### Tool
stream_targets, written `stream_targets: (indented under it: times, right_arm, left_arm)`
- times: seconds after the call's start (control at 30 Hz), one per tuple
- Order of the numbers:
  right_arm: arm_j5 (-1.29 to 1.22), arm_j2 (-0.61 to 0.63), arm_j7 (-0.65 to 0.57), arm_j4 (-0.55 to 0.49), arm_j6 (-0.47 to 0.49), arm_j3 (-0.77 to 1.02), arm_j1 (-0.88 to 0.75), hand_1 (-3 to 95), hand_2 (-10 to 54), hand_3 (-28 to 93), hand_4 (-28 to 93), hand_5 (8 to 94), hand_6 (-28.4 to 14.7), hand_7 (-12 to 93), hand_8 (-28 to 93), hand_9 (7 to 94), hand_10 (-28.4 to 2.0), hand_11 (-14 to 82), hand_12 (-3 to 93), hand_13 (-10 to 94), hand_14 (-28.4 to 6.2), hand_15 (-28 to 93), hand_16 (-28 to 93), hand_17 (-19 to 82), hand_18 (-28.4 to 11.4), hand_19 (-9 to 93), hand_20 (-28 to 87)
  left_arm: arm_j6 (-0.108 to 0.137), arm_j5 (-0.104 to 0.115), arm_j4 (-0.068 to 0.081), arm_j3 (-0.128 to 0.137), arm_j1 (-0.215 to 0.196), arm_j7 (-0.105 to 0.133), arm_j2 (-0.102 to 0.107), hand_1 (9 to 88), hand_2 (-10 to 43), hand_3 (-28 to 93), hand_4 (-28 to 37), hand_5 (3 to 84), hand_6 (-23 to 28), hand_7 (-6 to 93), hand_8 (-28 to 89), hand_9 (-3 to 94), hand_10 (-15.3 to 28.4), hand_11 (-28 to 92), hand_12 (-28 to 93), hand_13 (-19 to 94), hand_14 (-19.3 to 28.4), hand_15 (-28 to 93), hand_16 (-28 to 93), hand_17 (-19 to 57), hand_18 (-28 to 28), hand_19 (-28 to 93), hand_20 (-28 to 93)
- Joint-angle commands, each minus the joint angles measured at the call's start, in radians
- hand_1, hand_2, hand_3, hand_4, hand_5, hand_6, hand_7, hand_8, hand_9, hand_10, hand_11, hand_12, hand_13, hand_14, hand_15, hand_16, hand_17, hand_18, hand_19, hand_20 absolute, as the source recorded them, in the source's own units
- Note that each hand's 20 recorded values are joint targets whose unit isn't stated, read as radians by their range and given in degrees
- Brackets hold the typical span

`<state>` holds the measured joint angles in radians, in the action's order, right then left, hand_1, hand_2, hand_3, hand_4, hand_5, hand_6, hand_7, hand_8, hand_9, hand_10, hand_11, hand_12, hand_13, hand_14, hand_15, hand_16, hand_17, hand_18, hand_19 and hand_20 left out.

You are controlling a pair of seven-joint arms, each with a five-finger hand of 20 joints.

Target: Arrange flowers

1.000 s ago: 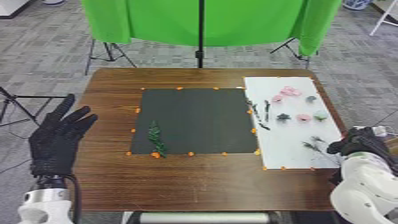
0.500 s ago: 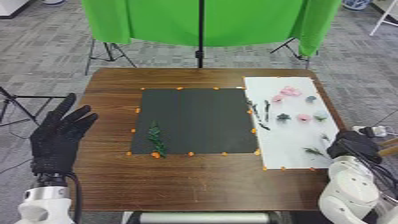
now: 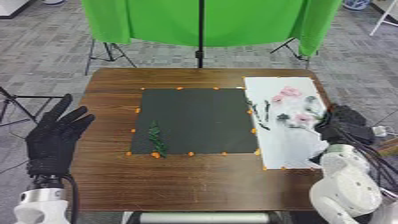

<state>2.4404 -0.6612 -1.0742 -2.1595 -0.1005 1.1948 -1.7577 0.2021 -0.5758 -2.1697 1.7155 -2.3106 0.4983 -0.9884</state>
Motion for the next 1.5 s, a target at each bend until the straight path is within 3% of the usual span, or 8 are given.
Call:
stream_targets:
  times: [0.03, 0.3, 0.37, 0.63, 0.9, 1.0, 1.17, 1.5]
  right_arm:
    - [-0.027, -0.273, 0.148, 0.053, 0.1, -0.35, 0.429, 55.6, -9.5, 69, -28, 91.9, -0.8, 16, 5, 93.7, -11.5, 35.3, 17.9, 83, -9.8, 68, 17, 47, -24.2, 93, 53]
    - [-0.056, -0.503, 0.213, 0.276, 0.148, -0.586, 0.58, 55.2, -9.5, 70, -28, 91.9, -1.1, 16, 5, 93.7, -11.4, 36.3, 18.3, 83, -10.1, 70, 17, 47, -24.4, 93, 54]
    - [-0.046, -0.528, 0.209, 0.32, 0.168, -0.616, 0.594, 54.9, -9.5, 70, -28, 91.8, -1.0, 16, 5, 93.7, -11.4, 36.7, 18.5, 83, -10.0, 70, 17, 47, -24.3, 93, 54]
    - [-0.069, -0.595, 0.178, 0.38, 0.342, -0.598, 0.564, 52.0, -9.5, 71, -28, 92.6, -0.9, 17, 7, 93.7, -11.0, 40.9, 19.7, 82, -10.6, 73, 17, 47, -24.6, 93, 56]
    - [-0.062, -0.609, 0.187, 0.382, 0.396, -0.599, 0.539, 48.9, -9.5, 71, -28, 93.2, -0.6, 17, 5, 93.7, -10.8, 47.0, 18.5, 83, -11.5, 76, 17, 49, -25.4, 93, 60]
    - [-0.05, -0.615, 0.183, 0.389, 0.377, -0.607, 0.54, 47.8, -9.0, 72, -27, 93.5, -0.5, 17, 4, 93.7, -10.9, 48.6, 17.7, 83, -11.8, 76, 18, 49, -25.7, 93, 61]
    - [-0.028, -0.628, 0.171, 0.41, 0.355, -0.612, 0.54, 45.9, -5.7, 71, -28, 93.5, 0.4, 17, 1, 93.7, -10.9, 49.5, 16.9, 84, -11.9, 77, 18, 50, -26.0, 93, 61]
    - [-0.035, -0.64, 0.14, 0.405, 0.314, -0.633, 0.542, 43.1, 0.4, 72, -28, 93.7, 1.1, 18, -6, 93.7, -10.8, 52.8, 14.5, 86, -11.7, 76, 18, 52, -26.6, 93, 62]
  left_arm:
    - [0.016, -0.004, -0.017, 0.012, -0.034, 0.003, 0.005, 21.5, 9.4, 75, -27.3, 36.5, 8.0, 9.0, -7, 36.3, 19.1, 27, 14, 26, 26.1, 54, -6, -8.4, 25.6, 49, 22]
    - [0.025, -0.006, -0.018, 0.013, -0.016, -0.025, 0.023, 21.7, 9.4, 75, -27.0, 36.5, 8.0, 9.1, -7, 36.2, 19.2, 27, 14, 26, 26.1, 54, -6, -8.4, 25.6, 49, 22]
    - [0.023, -0.014, -0.022, 0.027, -0.022, -0.034, 0.023, 21.7, 9.3, 75, -26.9, 36.4, 8.0, 9.1, -7, 36.2, 19.1, 27, 14, 26, 26.1, 54, -6, -8.4, 25.6, 49, 22]
    - [0.034, -0.023, -0.038, 0.053, -0.045, -0.05, 0.018, 21.9, 9.1, 76, -26.8, 36.5, 8.0, 8.9, -7, 36.2, 19.1, 27, 14, 26, 26.0, 54, -6, -8.4, 25.6, 49, 22]
    - [0.025, -0.03, -0.031, 0.028, -0.015, -0.061, 0.021, 22.1, 9.1, 76, -26.6, 36.5, 8.0, 9.0, -7, 36.2, 19.1, 27, 14, 26, 26.0, 54, -6, -8.3, 25.5, 49, 22]
    - [0.012, -0.038, -0.022, 0.018, 0.009, -0.077, 0.021, 22.5, 9.0, 76, -26.2, 36.5, 8.0, 9.0, -7, 36.2, 19.1, 27, 14, 26, 26.0, 54, -6, -8.4, 25.5, 49, 22]
    - [0.002, -0.041, -0.009, -0.013, 0.044, -0.08, 0.025, 22.8, 9.0, 76, -25.3, 36.5, 8.0, 9.0, -7, 36.3, 19.1, 27, 14, 26, 26.0, 54, -6, -8.3, 25.5, 49, 22]
    - [-0.01, -0.046, 0.002, -0.028, 0.072, -0.096, 0.023, 23.0, 9.0, 75, -24.8, 36.5, 8.0, 9.1, -7, 36.3, 19.2, 27, 14, 26, 26.0, 54, -6, -8.3, 25.4, 49, 22]
